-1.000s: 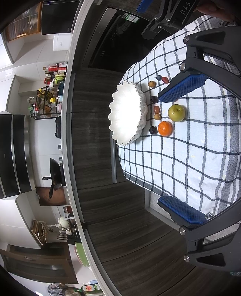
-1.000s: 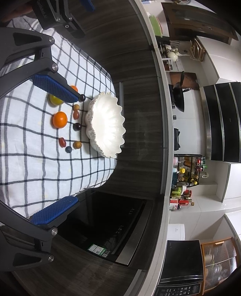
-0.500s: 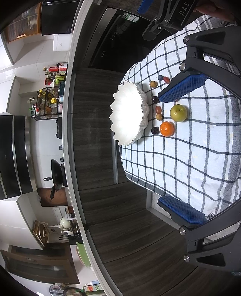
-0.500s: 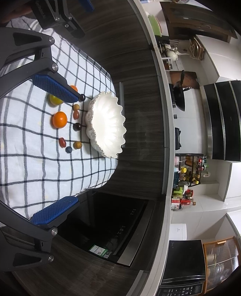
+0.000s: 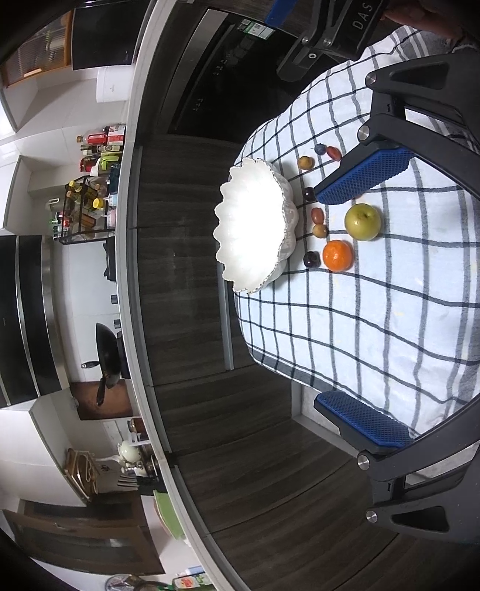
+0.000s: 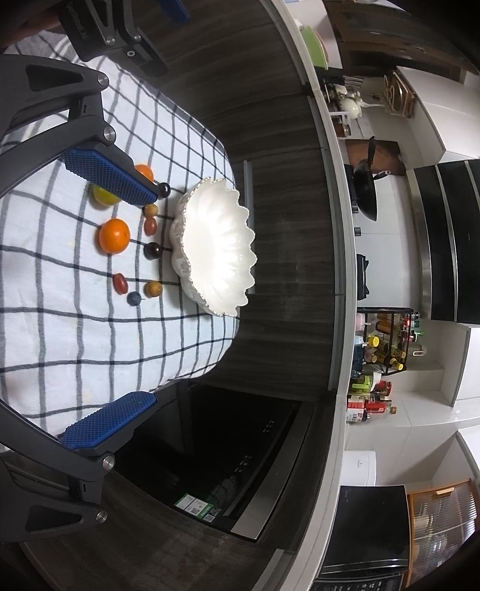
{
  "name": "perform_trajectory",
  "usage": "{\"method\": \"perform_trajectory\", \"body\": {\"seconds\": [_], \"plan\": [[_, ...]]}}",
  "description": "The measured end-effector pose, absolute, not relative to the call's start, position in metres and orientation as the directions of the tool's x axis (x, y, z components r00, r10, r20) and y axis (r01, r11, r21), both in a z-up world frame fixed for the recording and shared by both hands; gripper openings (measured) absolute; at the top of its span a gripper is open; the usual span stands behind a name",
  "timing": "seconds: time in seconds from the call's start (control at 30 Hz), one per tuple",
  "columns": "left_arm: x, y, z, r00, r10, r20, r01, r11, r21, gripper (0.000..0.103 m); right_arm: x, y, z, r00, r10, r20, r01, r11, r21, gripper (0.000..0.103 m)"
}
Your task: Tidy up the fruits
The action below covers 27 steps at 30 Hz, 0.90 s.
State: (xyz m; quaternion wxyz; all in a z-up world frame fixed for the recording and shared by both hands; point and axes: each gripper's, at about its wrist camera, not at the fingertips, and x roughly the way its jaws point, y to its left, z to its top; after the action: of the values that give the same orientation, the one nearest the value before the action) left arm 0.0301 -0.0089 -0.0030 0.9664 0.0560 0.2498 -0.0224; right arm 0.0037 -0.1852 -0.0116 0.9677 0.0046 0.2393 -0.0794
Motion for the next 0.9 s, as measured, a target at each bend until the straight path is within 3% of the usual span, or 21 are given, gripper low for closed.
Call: {"method": "perform_trajectory", "body": {"seconds": [0.3,0.9], "plan": [[0.051,-0.018,-0.001,0.87,-0.035,-0.491,0.109,0.986,0.123,0.103,0.027,-0.19,-0.011,0.864,-0.157,-0.478,0.157,0.987,-0.041,0.102],[0.096,-0.047,-0.052,0.769,-0.083,-0.633,0.236,0.958,0.162,0.101,0.08,-0.192,-0.055,0.787,-0.088,-0.61,0.05,0.996,-0.079,0.1]]}}
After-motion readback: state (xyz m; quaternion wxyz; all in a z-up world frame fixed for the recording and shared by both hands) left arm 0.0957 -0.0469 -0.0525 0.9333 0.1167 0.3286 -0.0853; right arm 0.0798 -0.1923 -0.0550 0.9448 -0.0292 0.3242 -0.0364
